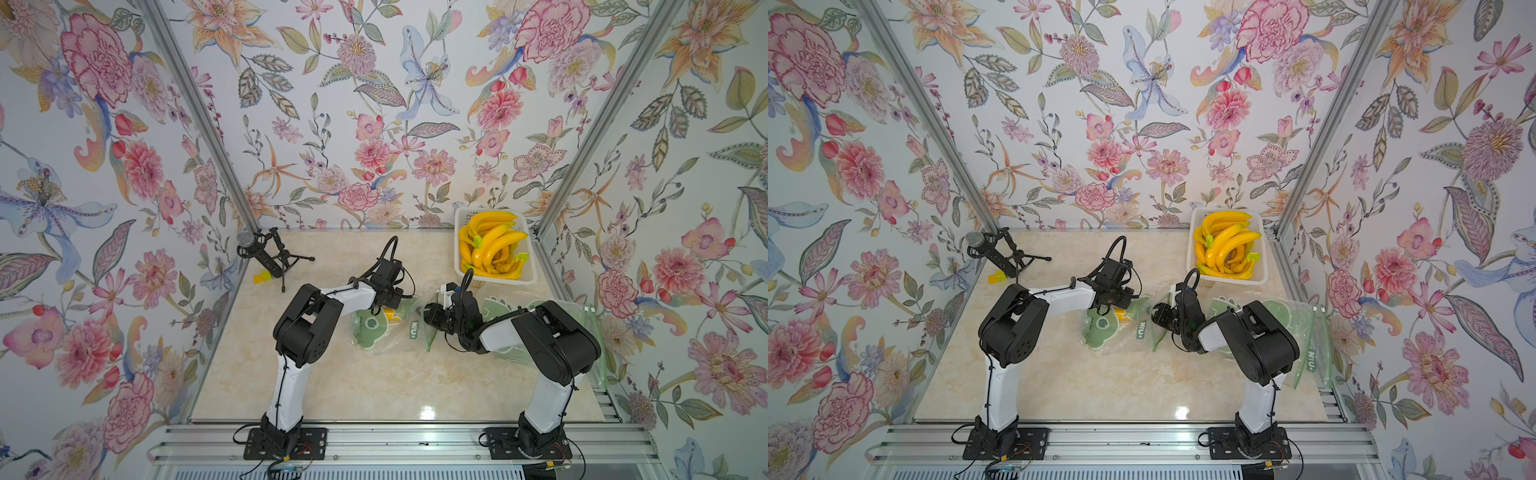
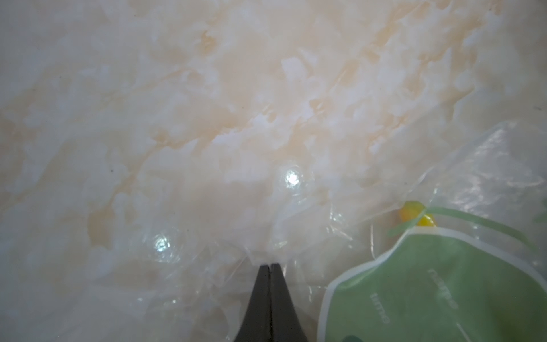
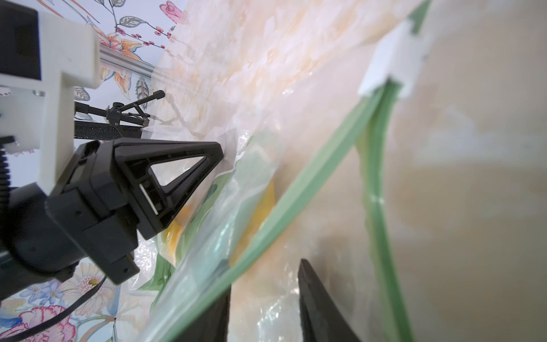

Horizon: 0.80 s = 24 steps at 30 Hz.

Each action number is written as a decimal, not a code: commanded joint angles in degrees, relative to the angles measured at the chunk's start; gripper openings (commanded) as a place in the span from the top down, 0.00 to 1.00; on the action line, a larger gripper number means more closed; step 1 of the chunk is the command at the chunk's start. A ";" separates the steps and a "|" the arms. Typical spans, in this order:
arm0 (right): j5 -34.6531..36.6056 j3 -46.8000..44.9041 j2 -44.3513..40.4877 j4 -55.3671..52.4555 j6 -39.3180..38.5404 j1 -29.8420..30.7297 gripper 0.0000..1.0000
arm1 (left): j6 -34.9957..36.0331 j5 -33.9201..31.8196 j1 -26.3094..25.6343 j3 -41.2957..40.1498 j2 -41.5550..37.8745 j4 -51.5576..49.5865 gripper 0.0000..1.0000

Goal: Open the zip-top bag and take out the banana
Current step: Pick up the banana from the zipper food storage bag.

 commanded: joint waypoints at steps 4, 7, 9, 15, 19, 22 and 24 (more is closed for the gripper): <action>-2.14 -2.41 -2.36 6.85 -0.31 -0.83 0.62 | -2.77 -3.83 -0.47 -4.45 -10.39 5.07 1.00; -4.61 -3.07 -1.35 12.18 0.88 -0.74 0.61 | -2.92 -5.73 -1.35 -5.60 -13.52 6.12 1.00; -6.14 -3.68 -0.39 16.78 1.95 -0.65 0.60 | -2.84 -6.66 -2.00 -6.02 -15.05 6.58 1.00; -6.89 -3.00 1.51 20.39 3.29 0.28 0.57 | -3.22 -6.98 -2.92 -5.89 -15.48 6.54 1.00; -5.01 -1.19 1.95 14.93 1.55 1.41 0.55 | -3.60 -6.16 -3.21 -5.97 -14.54 6.53 1.00; -3.17 0.17 2.39 9.14 0.49 1.63 0.54 | -3.93 -5.59 -3.57 -6.10 -14.50 6.84 1.00; -2.55 1.10 2.83 6.91 0.20 1.72 0.56 | -4.18 -5.14 -4.13 -5.94 -14.53 7.06 1.00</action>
